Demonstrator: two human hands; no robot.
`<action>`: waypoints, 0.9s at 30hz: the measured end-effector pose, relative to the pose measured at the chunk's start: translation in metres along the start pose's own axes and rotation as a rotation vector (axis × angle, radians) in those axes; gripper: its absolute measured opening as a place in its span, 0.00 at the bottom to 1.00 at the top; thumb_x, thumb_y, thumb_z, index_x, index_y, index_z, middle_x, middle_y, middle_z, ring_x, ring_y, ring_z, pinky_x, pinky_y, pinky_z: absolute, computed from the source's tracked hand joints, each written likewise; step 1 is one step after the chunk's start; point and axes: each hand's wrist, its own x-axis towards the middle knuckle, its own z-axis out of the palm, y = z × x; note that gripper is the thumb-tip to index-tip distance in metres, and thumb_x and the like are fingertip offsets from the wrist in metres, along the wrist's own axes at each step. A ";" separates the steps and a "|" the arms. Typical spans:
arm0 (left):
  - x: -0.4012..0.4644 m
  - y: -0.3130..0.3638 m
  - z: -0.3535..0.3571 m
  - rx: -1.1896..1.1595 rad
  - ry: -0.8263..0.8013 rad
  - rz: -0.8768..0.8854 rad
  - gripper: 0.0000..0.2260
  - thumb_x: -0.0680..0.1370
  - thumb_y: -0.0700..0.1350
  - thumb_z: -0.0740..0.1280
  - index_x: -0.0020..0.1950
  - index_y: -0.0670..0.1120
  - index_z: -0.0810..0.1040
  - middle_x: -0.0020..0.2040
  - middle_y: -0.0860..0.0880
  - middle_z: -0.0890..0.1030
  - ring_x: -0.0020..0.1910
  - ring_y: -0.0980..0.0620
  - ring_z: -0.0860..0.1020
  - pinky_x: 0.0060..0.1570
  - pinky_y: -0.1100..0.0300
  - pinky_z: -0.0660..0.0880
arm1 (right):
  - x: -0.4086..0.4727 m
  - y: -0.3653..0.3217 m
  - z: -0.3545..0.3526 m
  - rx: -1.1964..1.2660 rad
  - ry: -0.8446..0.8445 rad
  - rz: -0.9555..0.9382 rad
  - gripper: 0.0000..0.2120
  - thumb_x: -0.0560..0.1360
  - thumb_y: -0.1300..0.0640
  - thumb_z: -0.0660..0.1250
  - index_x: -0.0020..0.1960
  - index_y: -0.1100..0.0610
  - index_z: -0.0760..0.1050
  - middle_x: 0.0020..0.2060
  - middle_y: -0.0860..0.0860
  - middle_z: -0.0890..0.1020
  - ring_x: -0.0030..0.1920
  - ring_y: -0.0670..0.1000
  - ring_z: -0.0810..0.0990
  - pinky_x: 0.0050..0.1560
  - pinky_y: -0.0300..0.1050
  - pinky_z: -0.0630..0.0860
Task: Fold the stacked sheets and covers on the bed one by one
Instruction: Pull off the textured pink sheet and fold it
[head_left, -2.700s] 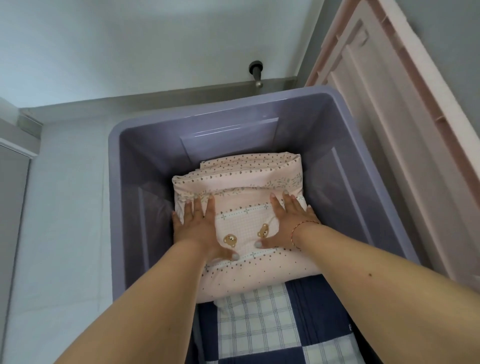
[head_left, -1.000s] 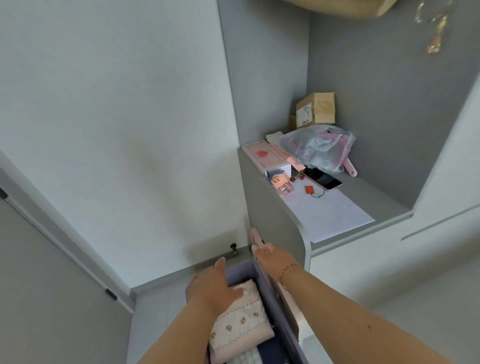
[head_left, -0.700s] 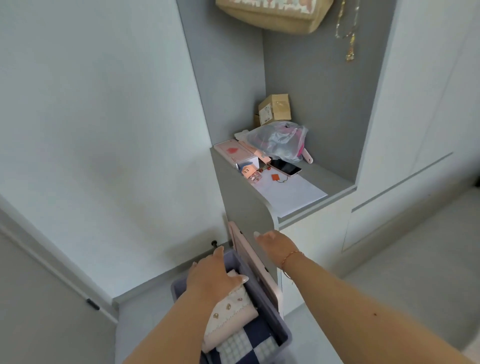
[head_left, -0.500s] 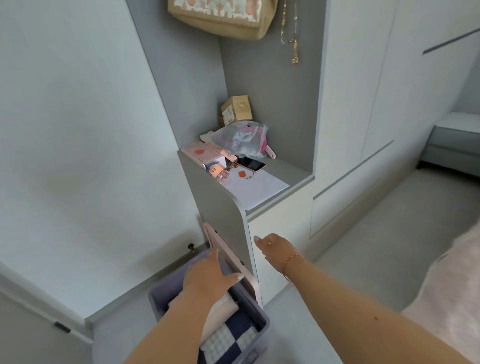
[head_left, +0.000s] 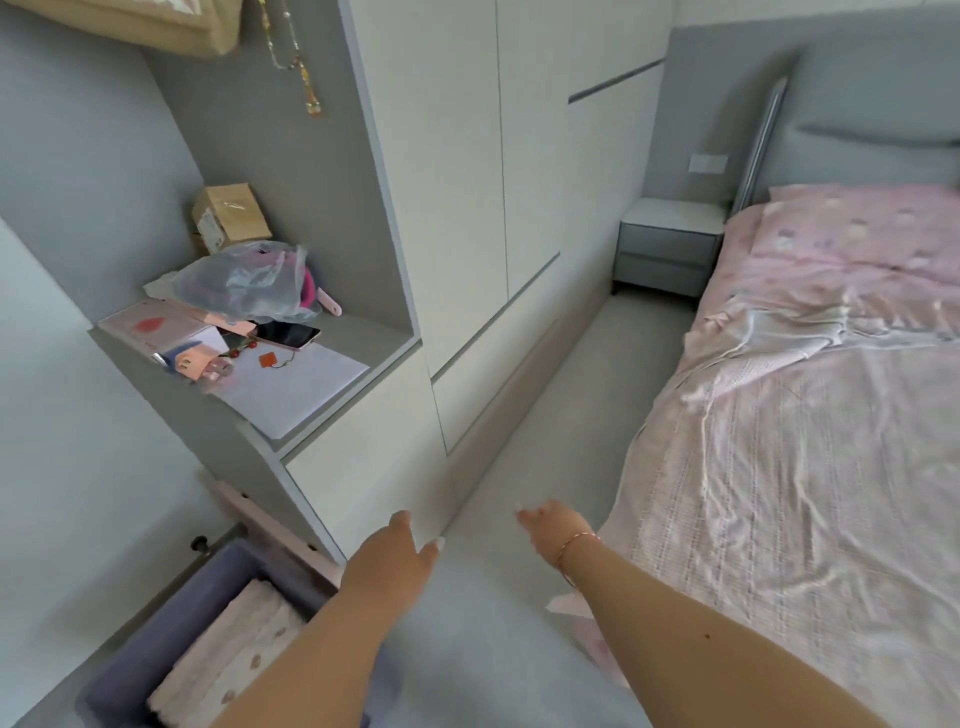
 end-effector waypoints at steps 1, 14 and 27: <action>0.005 0.011 0.007 0.003 -0.022 0.002 0.28 0.81 0.58 0.59 0.76 0.44 0.59 0.65 0.43 0.75 0.65 0.45 0.74 0.63 0.53 0.71 | 0.006 0.012 -0.008 -0.029 0.014 0.020 0.27 0.80 0.67 0.49 0.78 0.56 0.51 0.67 0.63 0.69 0.69 0.60 0.68 0.64 0.50 0.67; 0.097 0.176 0.154 -0.074 -0.190 -0.147 0.26 0.81 0.55 0.60 0.74 0.43 0.64 0.71 0.44 0.72 0.70 0.46 0.70 0.66 0.58 0.67 | 0.121 0.184 -0.155 -0.171 -0.120 0.241 0.21 0.81 0.46 0.52 0.65 0.59 0.71 0.37 0.49 0.72 0.38 0.50 0.74 0.39 0.41 0.72; 0.110 0.187 0.278 -0.299 -0.325 -0.500 0.17 0.82 0.48 0.59 0.64 0.37 0.74 0.62 0.39 0.78 0.61 0.41 0.76 0.51 0.58 0.71 | 0.160 0.288 -0.141 -0.215 -0.308 0.369 0.28 0.81 0.42 0.51 0.65 0.65 0.71 0.43 0.52 0.77 0.48 0.53 0.77 0.51 0.43 0.70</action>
